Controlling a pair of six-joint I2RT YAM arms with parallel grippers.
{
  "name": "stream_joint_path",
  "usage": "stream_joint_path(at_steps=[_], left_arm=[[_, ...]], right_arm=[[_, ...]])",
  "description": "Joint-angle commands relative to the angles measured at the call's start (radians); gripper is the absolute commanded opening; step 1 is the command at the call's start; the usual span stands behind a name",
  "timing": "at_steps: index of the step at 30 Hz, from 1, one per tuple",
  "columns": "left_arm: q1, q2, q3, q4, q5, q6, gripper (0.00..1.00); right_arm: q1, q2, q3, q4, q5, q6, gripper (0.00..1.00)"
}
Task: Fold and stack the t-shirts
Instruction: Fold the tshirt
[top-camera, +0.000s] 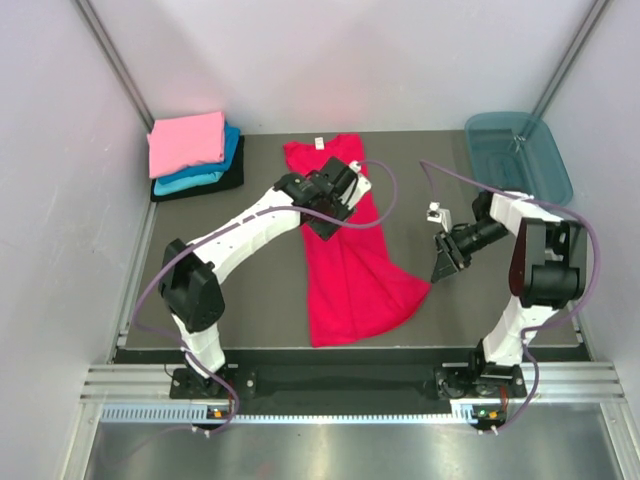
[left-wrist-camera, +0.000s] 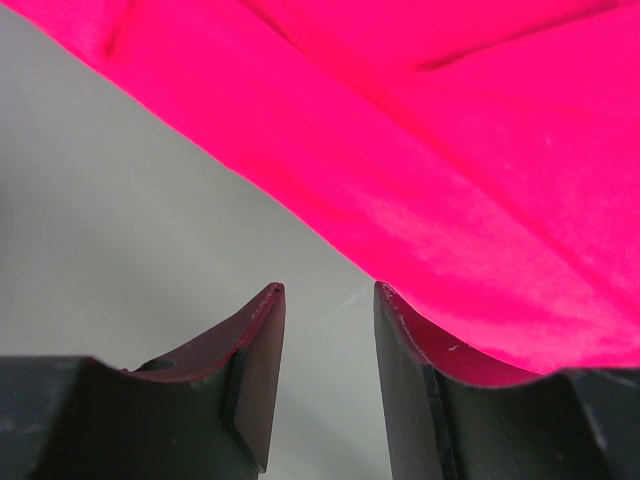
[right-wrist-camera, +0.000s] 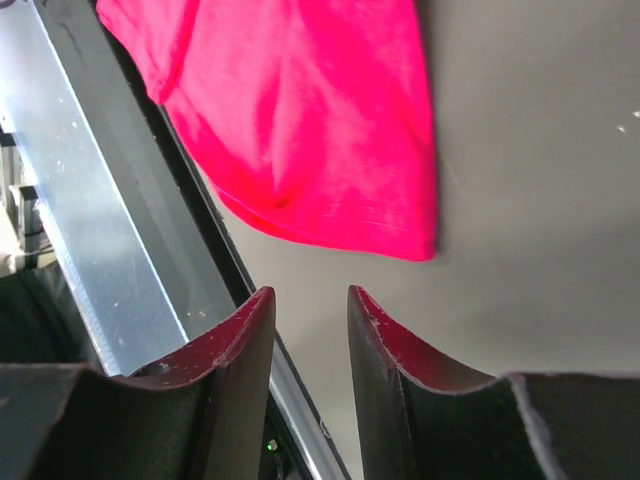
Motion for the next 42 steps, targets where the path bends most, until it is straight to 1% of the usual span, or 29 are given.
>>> stream_joint_path(at_steps=[1, 11, 19, 20, 29, 30, 33, 34, 35, 39, 40, 42], left_arm=[[0.033, 0.012, 0.066, 0.052, -0.005, -0.016, 0.46], [0.074, 0.046, 0.113, 0.062, -0.028, -0.010, 0.45], [0.094, 0.071, 0.130, 0.064, -0.025, -0.018, 0.45], [0.099, 0.074, 0.130, 0.064, -0.025, -0.018, 0.45], [0.112, 0.080, 0.126, 0.070, -0.034, -0.018, 0.45], [0.114, 0.080, 0.126, 0.072, -0.036, -0.016, 0.46], [0.117, 0.077, 0.126, 0.072, -0.040, -0.015, 0.45], [0.118, 0.074, 0.124, 0.073, -0.040, -0.013, 0.45], [0.120, 0.071, 0.124, 0.075, -0.043, -0.013, 0.46], [0.132, 0.065, 0.118, 0.078, -0.051, -0.009, 0.45], [0.135, 0.062, 0.119, 0.081, -0.052, -0.009, 0.45], [0.143, 0.063, 0.126, 0.082, -0.056, -0.006, 0.45]], right_arm=[[-0.001, 0.036, 0.045, 0.036, 0.006, 0.003, 0.35], [0.042, 0.081, 0.039, 0.176, 0.129, 0.106, 0.35], [0.076, 0.117, 0.025, 0.193, 0.166, 0.120, 0.35], [0.106, 0.122, 0.025, 0.191, 0.166, 0.118, 0.35], [0.168, 0.145, 0.016, 0.181, 0.175, 0.123, 0.33], [0.169, 0.145, 0.013, 0.185, 0.178, 0.124, 0.32], [0.171, 0.137, 0.006, 0.197, 0.190, 0.139, 0.19], [0.172, 0.119, 0.005, 0.197, 0.192, 0.141, 0.13], [0.171, 0.102, 0.002, 0.199, 0.196, 0.144, 0.11], [0.195, -0.040, -0.004, 0.208, 0.247, 0.152, 0.08], [0.207, -0.098, 0.003, 0.201, 0.256, 0.150, 0.08], [0.263, -0.148, 0.011, 0.172, 0.279, 0.141, 0.09]])
